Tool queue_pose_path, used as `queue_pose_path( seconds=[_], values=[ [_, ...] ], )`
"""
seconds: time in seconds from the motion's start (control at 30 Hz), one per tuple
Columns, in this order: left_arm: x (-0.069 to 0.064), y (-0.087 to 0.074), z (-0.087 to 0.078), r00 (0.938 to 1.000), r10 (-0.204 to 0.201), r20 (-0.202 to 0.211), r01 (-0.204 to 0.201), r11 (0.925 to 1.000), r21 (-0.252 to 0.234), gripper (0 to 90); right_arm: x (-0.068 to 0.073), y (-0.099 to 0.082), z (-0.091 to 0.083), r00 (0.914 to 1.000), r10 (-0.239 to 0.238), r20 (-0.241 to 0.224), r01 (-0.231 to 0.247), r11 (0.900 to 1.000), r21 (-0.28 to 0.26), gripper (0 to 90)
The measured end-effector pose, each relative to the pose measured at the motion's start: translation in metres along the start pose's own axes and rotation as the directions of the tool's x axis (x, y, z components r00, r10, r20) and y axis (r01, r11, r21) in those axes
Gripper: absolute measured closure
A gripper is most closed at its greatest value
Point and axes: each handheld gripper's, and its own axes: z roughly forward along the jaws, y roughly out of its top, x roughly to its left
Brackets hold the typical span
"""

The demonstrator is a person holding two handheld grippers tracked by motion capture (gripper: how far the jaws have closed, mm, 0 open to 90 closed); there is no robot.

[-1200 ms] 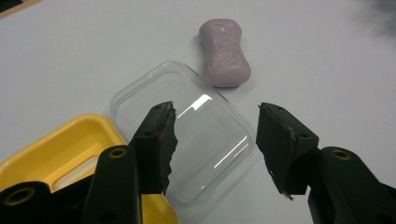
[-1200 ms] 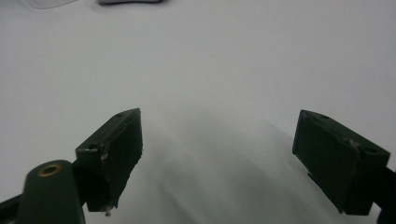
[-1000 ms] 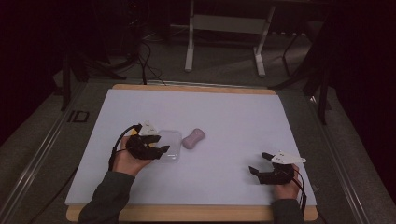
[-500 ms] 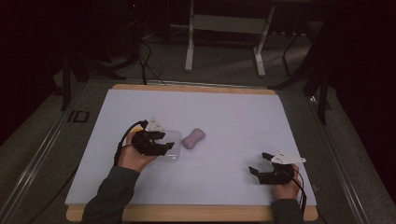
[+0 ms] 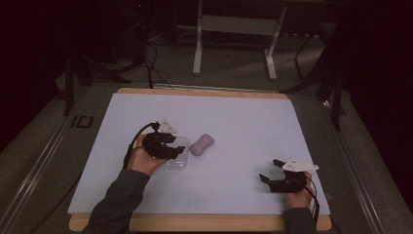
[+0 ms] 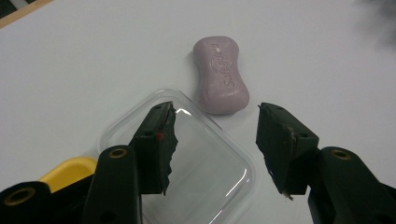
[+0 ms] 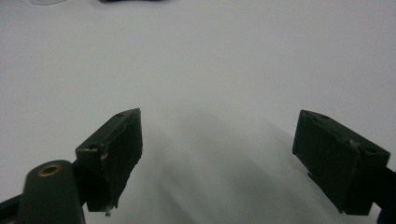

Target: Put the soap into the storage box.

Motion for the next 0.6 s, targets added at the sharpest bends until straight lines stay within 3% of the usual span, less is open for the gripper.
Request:
queue_pose_path(
  seconds=[0.6],
  values=[
    [0.002, 0.017, 0.006, 0.9995, 0.031, -0.002, -0.031, 0.9984, 0.047, 46.8, 0.000, 0.000, 0.000, 1.0000, 0.000, 0.000, 0.000, 1.0000, -0.003, 15.7]
  ],
)
